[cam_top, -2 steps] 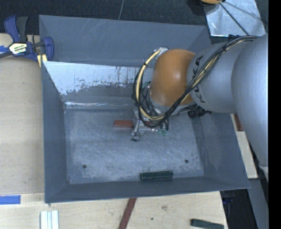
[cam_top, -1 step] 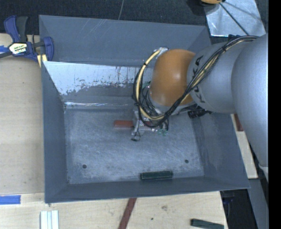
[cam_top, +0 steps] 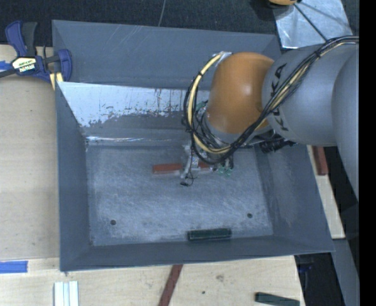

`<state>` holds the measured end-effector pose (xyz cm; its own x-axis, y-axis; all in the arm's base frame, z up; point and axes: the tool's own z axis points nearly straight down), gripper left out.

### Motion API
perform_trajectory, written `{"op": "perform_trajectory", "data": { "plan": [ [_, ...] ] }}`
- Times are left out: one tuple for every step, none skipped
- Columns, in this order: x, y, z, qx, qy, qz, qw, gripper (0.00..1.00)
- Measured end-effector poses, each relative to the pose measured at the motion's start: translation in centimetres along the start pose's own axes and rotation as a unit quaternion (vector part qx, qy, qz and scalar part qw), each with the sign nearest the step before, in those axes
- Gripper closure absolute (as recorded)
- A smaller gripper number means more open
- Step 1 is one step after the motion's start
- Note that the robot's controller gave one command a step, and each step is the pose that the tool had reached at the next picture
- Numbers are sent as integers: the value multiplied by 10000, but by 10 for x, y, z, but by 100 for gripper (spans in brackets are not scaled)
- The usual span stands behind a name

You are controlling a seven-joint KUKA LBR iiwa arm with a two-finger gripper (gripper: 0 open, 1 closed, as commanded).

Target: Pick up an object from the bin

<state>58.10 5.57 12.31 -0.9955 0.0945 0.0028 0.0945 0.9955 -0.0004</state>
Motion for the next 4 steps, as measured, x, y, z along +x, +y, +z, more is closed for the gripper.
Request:
{"op": "perform_trajectory", "data": {
  "plan": [
    [-15, 28, -70, -12, -37, 1280, 9918, 0],
    [-15, 28, -69, -7, -28, 1282, 9917, 0],
    [-15, 6, 49, -24, -93, -744, 9972, 100],
    [-12, 4, 52, -5, -44, -737, 9973, 0]
  ]
}}
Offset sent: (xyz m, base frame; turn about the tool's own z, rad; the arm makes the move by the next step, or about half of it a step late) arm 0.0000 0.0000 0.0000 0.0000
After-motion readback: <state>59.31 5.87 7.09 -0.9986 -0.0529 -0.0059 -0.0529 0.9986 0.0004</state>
